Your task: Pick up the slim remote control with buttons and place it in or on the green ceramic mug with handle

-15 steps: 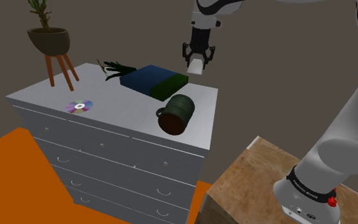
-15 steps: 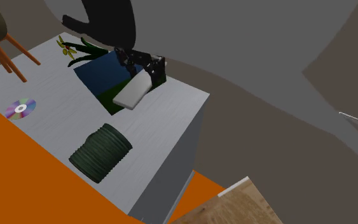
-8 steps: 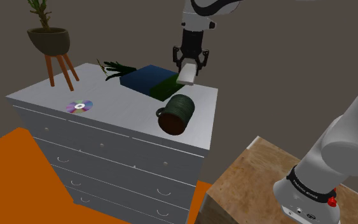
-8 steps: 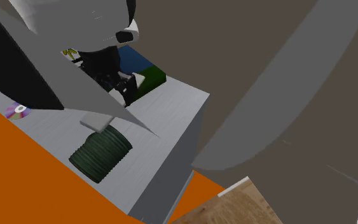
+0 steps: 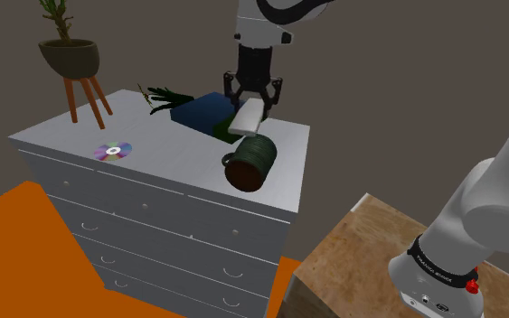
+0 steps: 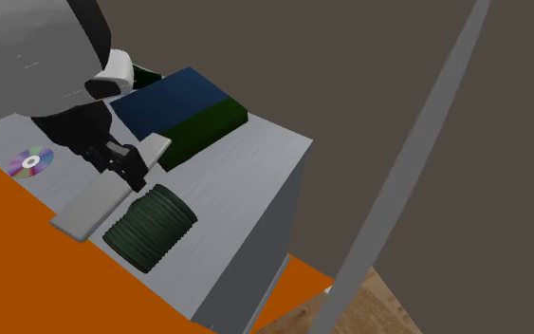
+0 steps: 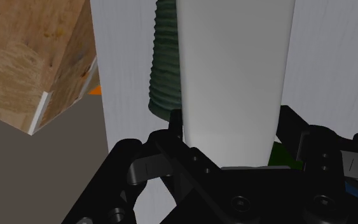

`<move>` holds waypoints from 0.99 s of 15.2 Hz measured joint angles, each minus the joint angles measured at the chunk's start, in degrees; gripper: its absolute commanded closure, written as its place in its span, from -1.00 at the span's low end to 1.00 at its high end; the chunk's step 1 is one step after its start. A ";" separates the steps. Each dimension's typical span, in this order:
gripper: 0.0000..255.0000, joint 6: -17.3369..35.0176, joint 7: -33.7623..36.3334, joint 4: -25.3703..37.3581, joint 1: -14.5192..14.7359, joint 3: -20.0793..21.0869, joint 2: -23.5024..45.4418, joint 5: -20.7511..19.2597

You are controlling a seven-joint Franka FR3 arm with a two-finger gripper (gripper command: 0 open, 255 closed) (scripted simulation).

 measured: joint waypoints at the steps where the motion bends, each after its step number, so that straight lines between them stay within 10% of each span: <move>1: 1.00 0.56 0.72 -0.41 0.34 0.36 0.15 -0.05; 15: 1.00 10.59 1.71 -9.08 0.74 0.76 1.54 -0.53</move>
